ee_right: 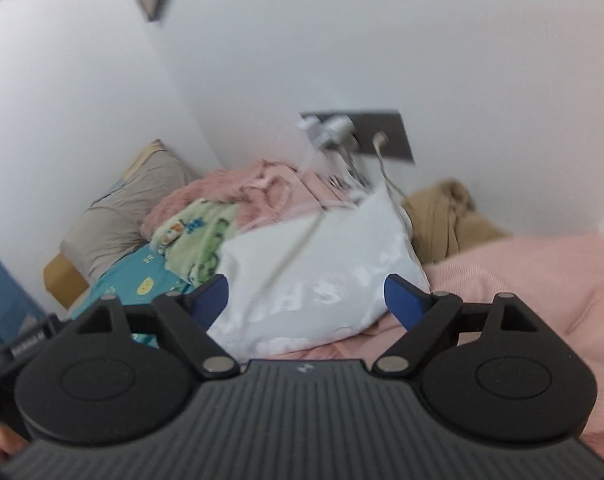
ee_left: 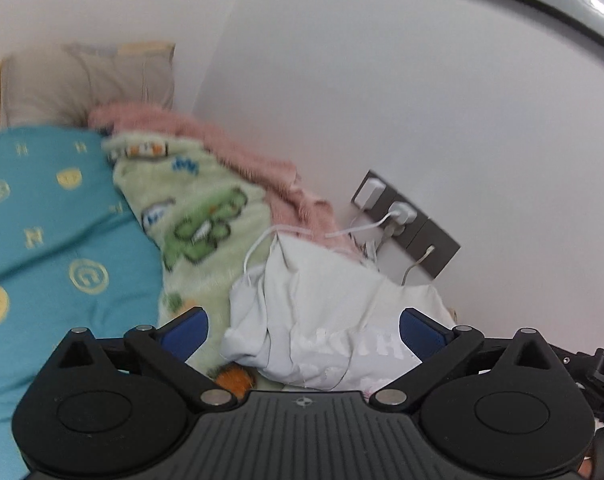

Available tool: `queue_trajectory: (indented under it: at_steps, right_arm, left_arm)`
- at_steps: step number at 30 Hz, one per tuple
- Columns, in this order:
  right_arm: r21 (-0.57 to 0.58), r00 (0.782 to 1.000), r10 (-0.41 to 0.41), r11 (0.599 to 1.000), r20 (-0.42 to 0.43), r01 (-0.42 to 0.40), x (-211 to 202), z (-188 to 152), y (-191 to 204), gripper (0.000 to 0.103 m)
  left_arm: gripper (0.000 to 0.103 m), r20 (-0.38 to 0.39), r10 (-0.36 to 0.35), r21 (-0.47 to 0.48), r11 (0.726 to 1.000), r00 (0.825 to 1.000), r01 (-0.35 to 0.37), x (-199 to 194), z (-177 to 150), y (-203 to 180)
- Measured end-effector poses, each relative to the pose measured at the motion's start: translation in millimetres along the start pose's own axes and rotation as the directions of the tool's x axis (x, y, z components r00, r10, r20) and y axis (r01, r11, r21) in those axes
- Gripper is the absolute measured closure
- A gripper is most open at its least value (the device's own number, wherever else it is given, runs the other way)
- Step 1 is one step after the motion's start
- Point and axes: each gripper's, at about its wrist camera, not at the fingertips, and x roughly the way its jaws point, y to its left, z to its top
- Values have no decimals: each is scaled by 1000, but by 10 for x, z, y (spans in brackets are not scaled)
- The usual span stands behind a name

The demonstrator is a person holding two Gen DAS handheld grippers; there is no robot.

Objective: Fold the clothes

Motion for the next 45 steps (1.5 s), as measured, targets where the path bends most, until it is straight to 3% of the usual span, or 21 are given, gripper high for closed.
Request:
queue_trajectory:
  at_steps: [9, 15, 22, 39, 45]
  right_arm:
    - [-103, 996, 68, 993, 66, -61, -1004, -60, 372, 16]
    - [-164, 989, 105, 983, 104, -87, -1549, -267, 575, 17]
    - [-243, 973, 144, 965, 180, -98, -2044, -536, 797, 16]
    - [-320, 961, 171, 943, 217, -95, -2247, -1143, 1035, 17]
    - [-327, 962, 177, 939, 206, -102, -2223, -1277, 1020, 17]
  left_arm:
    - [0, 167, 39, 170, 983, 985, -68, -1169, 126, -448]
    - [0, 226, 28, 227, 971, 974, -81, -1770, -125, -604]
    - [0, 291, 32, 263, 958, 956, -113, -2183, -487, -715]
    - [0, 406, 26, 271, 951, 913, -148, -2873, -1141, -593]
    - [1, 408, 42, 245, 957, 912, -153, -2912, -1258, -419]
